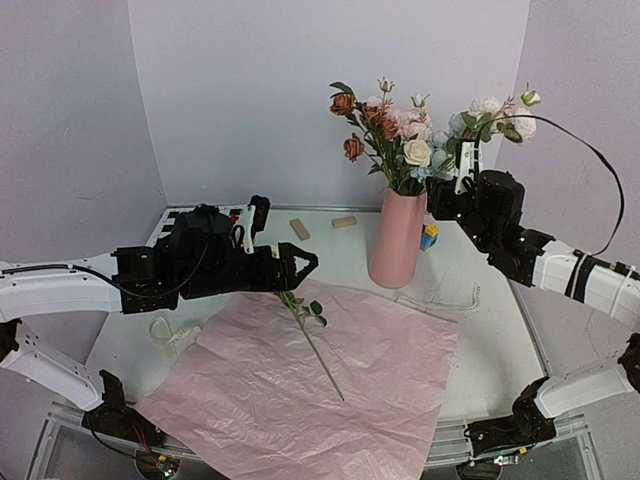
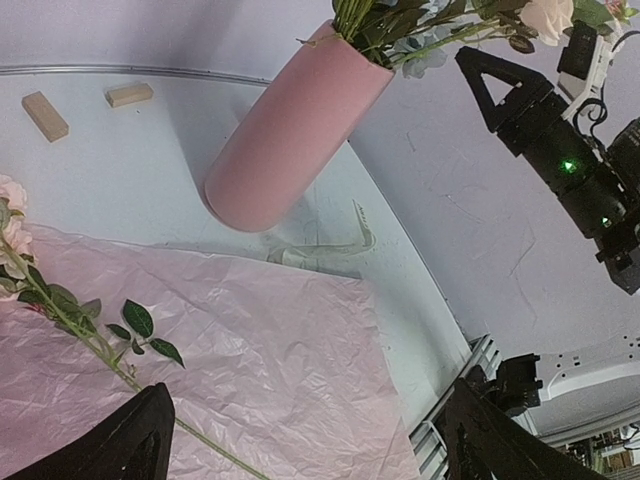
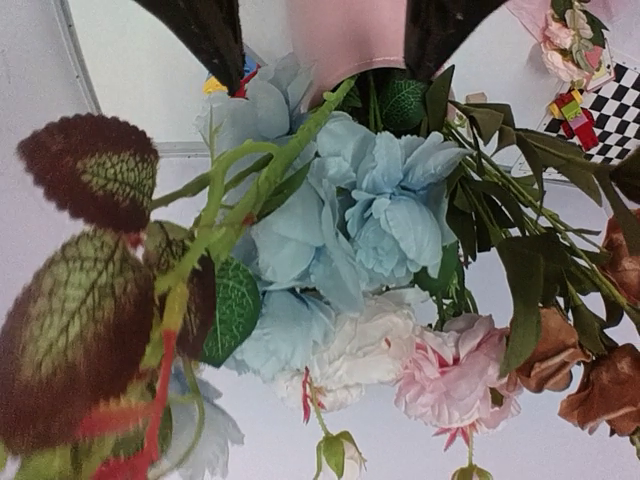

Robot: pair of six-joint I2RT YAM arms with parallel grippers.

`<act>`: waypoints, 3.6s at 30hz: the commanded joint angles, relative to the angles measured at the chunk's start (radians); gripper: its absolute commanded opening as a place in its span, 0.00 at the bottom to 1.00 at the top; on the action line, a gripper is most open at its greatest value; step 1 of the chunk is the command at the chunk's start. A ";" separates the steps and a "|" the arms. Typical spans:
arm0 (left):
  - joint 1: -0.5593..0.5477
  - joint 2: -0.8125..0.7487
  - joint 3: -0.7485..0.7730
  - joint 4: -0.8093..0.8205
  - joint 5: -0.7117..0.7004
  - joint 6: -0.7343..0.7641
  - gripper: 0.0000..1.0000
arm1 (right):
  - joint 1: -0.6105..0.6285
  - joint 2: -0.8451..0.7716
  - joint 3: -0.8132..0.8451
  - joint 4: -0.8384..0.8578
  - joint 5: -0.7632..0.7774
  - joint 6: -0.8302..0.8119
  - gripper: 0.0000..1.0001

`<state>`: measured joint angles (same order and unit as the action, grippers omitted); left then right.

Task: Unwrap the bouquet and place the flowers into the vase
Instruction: Insert the fake flower into the vase.

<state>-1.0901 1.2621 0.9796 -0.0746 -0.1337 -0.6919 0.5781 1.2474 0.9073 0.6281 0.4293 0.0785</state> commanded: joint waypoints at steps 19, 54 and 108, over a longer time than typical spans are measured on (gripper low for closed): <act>-0.002 -0.079 -0.035 0.008 -0.010 -0.041 0.95 | -0.172 -0.066 0.283 -0.245 -0.123 0.343 0.91; -0.002 -0.014 -0.006 0.009 0.001 -0.036 0.95 | -0.215 0.106 0.407 -0.242 -0.413 0.233 0.03; 0.066 0.204 -0.069 -0.130 -0.100 -0.468 0.80 | -0.202 -0.430 -0.238 -0.516 -0.737 0.381 0.83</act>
<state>-1.0245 1.3894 0.8791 -0.1925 -0.3034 -1.0947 0.3756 0.8608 0.7512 0.1329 -0.2117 0.3955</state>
